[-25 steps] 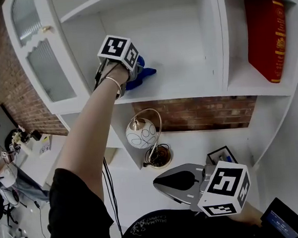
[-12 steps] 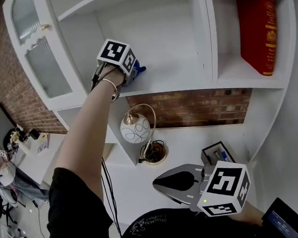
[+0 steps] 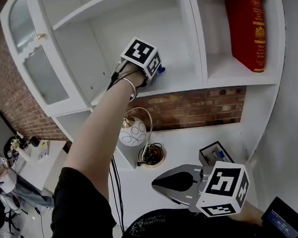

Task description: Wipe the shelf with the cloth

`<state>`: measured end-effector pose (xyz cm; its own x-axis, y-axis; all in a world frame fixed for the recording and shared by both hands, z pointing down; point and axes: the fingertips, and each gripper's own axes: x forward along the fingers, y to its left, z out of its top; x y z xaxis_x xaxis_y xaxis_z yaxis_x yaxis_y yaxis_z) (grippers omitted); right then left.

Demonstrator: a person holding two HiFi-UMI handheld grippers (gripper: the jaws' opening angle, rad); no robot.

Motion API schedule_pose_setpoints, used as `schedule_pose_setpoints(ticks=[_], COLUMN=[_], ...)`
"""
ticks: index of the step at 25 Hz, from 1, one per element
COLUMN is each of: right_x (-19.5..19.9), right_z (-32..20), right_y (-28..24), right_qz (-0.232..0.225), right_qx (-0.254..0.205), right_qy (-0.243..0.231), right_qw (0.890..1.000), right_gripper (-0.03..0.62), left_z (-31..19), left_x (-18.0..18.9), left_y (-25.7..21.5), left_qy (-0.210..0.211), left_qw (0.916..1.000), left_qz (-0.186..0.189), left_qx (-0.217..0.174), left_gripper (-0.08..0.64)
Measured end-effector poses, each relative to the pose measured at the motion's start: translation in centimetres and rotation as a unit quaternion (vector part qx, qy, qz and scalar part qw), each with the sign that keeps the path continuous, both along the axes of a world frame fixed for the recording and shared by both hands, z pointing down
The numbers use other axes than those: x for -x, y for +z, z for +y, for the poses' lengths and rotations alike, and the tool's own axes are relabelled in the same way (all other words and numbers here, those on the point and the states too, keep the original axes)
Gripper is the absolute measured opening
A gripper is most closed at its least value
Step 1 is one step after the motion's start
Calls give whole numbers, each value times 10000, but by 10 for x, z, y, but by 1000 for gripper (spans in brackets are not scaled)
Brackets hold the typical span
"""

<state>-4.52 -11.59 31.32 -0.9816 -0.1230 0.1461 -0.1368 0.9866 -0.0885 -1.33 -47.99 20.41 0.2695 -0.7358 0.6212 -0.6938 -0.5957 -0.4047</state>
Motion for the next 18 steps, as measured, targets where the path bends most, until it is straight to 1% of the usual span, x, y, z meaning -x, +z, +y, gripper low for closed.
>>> schedule_pose_setpoints(ticks=[4, 9, 14, 16, 18], right_x=[-2, -2, -5, -6, -6], right_z=[2, 6, 7, 8, 8], right_y=[1, 1, 4, 4, 3], right_qz=[-13, -42, -65, -46, -30], right_qx=[-36, -18, 25, 0, -33], right_qy=[32, 86, 172, 199, 220], right_qw=[10000, 10000, 9998, 9998, 9997], right_gripper=[8, 8, 8, 8, 8], left_z=[7, 15, 29, 32, 30], left_x=[-26, -56, -95, -104, -102], left_y=[0, -2, -2, -4, -9], left_qy=[229, 583, 1076, 1143, 1076], left_qw=[9994, 9944, 9893, 9874, 9862], left_qz=[222, 797, 903, 1015, 1219], left_qx=[143, 387, 401, 400, 297], left_gripper=[107, 107, 104, 103, 103])
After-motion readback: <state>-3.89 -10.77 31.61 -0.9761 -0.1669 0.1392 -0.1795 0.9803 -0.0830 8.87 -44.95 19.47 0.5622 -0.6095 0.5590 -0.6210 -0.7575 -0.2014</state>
